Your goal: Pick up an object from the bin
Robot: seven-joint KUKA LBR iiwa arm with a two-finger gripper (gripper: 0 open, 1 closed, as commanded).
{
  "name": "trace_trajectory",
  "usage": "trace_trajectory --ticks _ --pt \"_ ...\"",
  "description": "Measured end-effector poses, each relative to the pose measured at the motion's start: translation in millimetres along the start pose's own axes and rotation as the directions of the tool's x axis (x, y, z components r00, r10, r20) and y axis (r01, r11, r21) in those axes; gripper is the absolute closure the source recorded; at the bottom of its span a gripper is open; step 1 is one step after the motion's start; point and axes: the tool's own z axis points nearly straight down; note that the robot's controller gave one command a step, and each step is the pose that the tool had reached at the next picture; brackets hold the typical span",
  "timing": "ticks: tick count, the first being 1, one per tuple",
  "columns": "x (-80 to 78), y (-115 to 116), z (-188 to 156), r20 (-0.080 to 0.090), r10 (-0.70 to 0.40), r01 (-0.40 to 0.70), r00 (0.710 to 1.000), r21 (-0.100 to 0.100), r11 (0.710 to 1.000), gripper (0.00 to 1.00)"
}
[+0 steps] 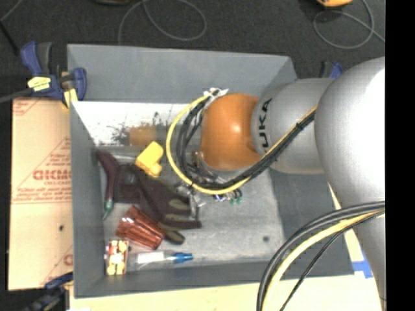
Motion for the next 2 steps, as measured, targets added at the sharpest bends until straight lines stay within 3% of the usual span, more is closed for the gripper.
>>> trace_trajectory --ticks 1,2 --pt "21.7 11.3 -37.8 0.009 -0.014 0.014 1.000 0.003 1.000 1.00" --pt "12.1 9.9 -145.1 0.003 -0.061 0.061 0.998 0.001 0.998 1.00"
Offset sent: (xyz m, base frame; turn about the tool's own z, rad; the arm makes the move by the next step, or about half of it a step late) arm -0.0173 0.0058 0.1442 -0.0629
